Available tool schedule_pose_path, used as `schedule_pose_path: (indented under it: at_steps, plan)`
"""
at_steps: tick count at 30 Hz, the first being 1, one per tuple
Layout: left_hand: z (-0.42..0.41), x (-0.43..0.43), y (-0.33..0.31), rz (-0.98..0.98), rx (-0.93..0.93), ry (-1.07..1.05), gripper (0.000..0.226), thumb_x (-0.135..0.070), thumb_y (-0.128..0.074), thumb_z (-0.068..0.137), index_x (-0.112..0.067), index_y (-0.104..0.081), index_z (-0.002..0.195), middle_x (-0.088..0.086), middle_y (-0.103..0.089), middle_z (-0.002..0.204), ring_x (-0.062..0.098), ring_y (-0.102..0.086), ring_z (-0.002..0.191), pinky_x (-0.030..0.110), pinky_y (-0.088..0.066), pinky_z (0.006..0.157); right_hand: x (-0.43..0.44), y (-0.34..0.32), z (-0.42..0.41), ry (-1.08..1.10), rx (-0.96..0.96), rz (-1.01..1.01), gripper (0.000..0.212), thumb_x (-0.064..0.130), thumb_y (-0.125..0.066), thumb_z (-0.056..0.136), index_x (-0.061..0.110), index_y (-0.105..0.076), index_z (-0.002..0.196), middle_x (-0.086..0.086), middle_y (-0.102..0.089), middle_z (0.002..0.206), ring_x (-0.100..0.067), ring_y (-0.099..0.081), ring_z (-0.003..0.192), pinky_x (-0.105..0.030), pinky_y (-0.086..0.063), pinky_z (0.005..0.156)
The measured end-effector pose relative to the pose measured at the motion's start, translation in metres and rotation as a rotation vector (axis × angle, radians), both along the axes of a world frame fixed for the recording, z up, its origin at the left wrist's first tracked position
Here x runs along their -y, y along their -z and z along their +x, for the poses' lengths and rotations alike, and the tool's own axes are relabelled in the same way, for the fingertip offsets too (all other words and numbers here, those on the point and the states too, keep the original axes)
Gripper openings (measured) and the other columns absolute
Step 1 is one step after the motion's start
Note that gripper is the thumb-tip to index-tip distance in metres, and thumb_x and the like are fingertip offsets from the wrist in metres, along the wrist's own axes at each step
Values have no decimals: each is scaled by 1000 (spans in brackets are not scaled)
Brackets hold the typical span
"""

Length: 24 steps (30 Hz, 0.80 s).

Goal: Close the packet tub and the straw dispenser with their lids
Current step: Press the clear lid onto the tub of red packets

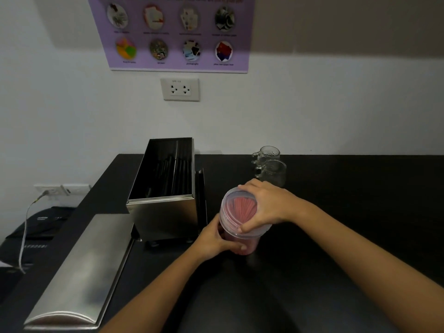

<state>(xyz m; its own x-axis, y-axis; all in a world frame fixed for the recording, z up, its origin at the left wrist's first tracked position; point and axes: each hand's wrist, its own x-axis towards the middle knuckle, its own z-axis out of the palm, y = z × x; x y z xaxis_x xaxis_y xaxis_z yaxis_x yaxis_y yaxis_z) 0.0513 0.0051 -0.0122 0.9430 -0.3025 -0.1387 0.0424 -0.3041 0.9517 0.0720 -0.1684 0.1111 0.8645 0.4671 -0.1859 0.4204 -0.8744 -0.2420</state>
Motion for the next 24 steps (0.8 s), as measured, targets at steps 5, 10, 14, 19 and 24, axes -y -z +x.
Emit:
schedule_pose_path:
  at_steps: [5, 10, 14, 19, 24]
  plan:
    - [-1, 0, 3, 2, -12, -29, 80, -28, -88, 49, -54, -39, 106, -18, -55, 115, -4, -49, 107, 10, -43, 77, -6, 5, 5, -35, 48, -77, 111, 73, -64, 49, 25, -21, 139, 6, -35, 135, -17, -36, 119, -36, -38, 89]
    - [0, 0, 4, -2, -5, -36, 78, -28, -88, 49, -54, -40, 105, -17, -56, 115, 0, -51, 110, 14, -43, 84, -11, 6, 7, -37, 36, -121, 108, 75, -61, 48, 24, -27, 137, 4, -40, 131, -19, -41, 114, -36, -38, 88]
    - [0, -1, 3, 18, 12, -37, 79, -27, -89, 49, -53, -40, 104, -18, -56, 113, -1, -52, 109, 8, -44, 79, -13, 5, 6, -24, 53, -158, 109, 78, -59, 46, 23, -29, 135, 2, -42, 129, -21, -44, 112, -35, -38, 84]
    - [-1, 0, 1, 40, 30, -36, 82, -30, -89, 49, -52, -36, 109, -19, -55, 115, 1, -50, 112, 6, -42, 77, -19, 4, 8, -7, 47, -232, 111, 82, -55, 47, 23, -26, 137, -6, -42, 131, -28, -48, 113, -39, -40, 85]
    - [-1, 1, 1, 36, 25, -40, 83, -29, -88, 50, -49, -37, 113, -14, -56, 119, 6, -49, 117, 12, -39, 85, -25, 0, 12, 2, 1, -311, 109, 81, -54, 52, 29, -19, 141, -13, -36, 137, -36, -46, 117, -42, -41, 87]
